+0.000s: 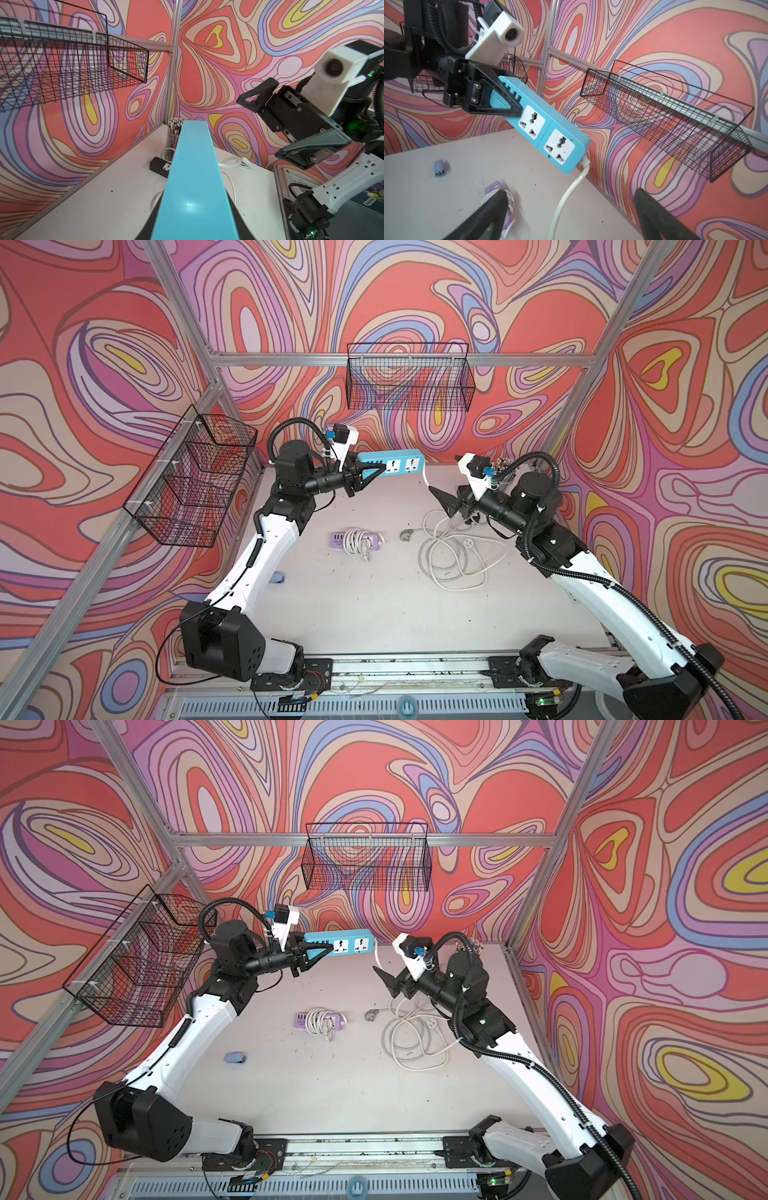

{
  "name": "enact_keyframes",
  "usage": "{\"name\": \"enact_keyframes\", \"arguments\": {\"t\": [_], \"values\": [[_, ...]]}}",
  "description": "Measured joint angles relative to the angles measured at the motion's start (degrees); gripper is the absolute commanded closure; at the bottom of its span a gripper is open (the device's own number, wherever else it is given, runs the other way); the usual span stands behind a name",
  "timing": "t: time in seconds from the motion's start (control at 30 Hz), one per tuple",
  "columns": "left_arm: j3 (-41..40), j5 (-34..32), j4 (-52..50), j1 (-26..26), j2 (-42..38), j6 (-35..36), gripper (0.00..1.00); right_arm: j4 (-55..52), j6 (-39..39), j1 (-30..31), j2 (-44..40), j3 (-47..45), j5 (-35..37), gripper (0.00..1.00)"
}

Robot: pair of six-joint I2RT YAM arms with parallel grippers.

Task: Unwrap the cord wrapped around the power strip
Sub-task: Place the power strip at the center of the board.

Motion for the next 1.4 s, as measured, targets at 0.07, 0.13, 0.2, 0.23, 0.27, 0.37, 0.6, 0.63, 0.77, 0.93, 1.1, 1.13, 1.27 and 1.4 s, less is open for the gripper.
{"name": "enact_keyframes", "arguments": {"t": [0.07, 0.13, 0.2, 0.23, 0.27, 0.37, 0.6, 0.63, 0.77, 0.93, 1.1, 1.13, 1.27, 1.4], "values": [[0.00, 0.68, -1.51, 0.00, 0.22, 0.55, 1.00, -1.07, -4.35, 2.45, 1.75, 1.79, 2.67, 0.02], [0.02, 1.09, -2.84, 0.00, 0.24, 1.27, 1.00, -2.05, -8.92, 4.94, 4.42, 3.96, 5.25, 0.02], [0.24, 1.29, -3.80, 0.00, 0.24, 2.03, 1.00, -2.71, -12.92, 7.08, 7.08, 5.77, 7.67, 0.02], [0.35, 1.29, -4.24, 0.00, 0.24, 2.32, 1.00, -3.15, -14.73, 8.02, 8.28, 6.51, 8.79, 0.02], [0.46, 1.29, -4.68, 0.00, 0.24, 2.60, 1.00, -3.50, -16.50, 8.90, 9.46, 7.15, 9.88, 0.02], [0.66, 1.22, -5.31, 0.00, 0.20, 3.65, 1.00, -5.01, -21.18, 11.17, 12.68, 9.35, 12.70, 0.02], [0.66, 0.81, -6.64, 0.00, -0.63, 5.07, 1.00, -5.64, -28.04, 13.31, 17.00, 12.72, 17.20, 0.03], [0.66, 0.81, -6.67, 0.00, -0.81, 5.16, 1.00, -5.64, -28.57, 13.40, 17.35, 12.96, 17.66, 0.05], [0.66, 0.81, -6.75, 0.00, -1.42, 5.29, 1.00, -5.25, -30.73, 13.38, 19.17, 14.27, 19.23, 0.14], [0.66, 0.85, -7.13, 0.00, -1.68, 5.09, 1.00, -3.02, -32.74, 13.38, 21.18, 15.10, 21.09, 0.39], [0.96, -0.31, -7.85, 0.13, -1.81, 2.21, 1.00, -3.15, -37.03, 13.77, 21.86, 15.08, 22.53, 0.74], [0.98, -0.46, -7.82, 0.11, -1.81, 2.05, 1.00, -3.06, -37.00, 13.77, 21.92, 15.08, 22.69, 0.76], [0.98, -0.72, -7.63, 0.02, -1.84, 1.88, 0.92, -2.80, -37.13, 13.81, 21.92, 15.08, 22.99, 0.80], [0.96, -1.03, -7.04, -0.02, -1.95, 2.19, 0.32, -2.80, -36.54, 13.81, 21.92, 15.06, 22.95, 0.81]]}}
